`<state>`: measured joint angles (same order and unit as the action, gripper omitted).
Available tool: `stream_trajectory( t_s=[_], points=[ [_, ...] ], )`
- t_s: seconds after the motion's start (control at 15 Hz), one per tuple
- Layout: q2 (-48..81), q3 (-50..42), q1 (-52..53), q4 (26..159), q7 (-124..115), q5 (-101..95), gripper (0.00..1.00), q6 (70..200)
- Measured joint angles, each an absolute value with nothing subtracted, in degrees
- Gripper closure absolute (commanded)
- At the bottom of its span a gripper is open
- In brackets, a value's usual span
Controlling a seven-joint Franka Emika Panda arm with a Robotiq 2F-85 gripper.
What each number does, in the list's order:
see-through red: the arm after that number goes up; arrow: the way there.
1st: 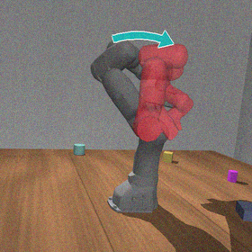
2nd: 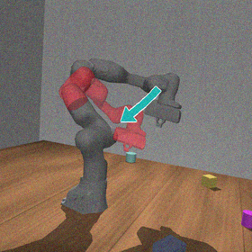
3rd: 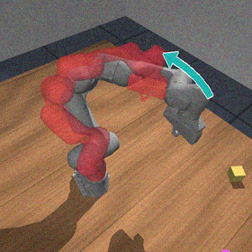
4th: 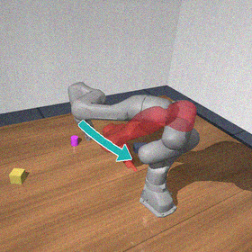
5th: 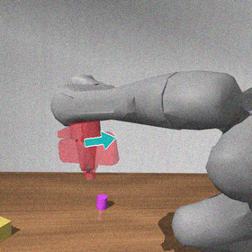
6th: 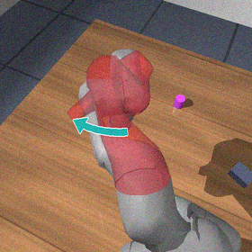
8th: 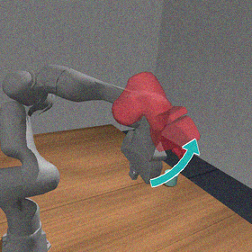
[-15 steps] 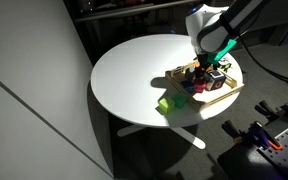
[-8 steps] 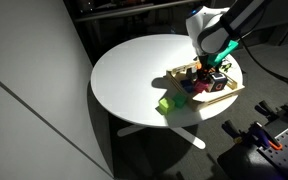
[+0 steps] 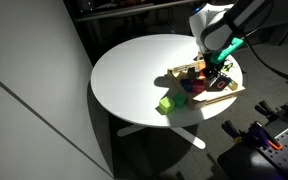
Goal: Remove the block with a black square image on top from the wooden tray and place it on the table
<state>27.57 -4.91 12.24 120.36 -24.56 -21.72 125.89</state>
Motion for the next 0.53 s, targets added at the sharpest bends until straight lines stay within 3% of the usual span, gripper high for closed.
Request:
stream_trajectory(
  t_s=[0.53],
  points=[
    [21.6,-5.5,9.6,122.2,-24.6,-21.7,0.96,125.6]
  ],
)
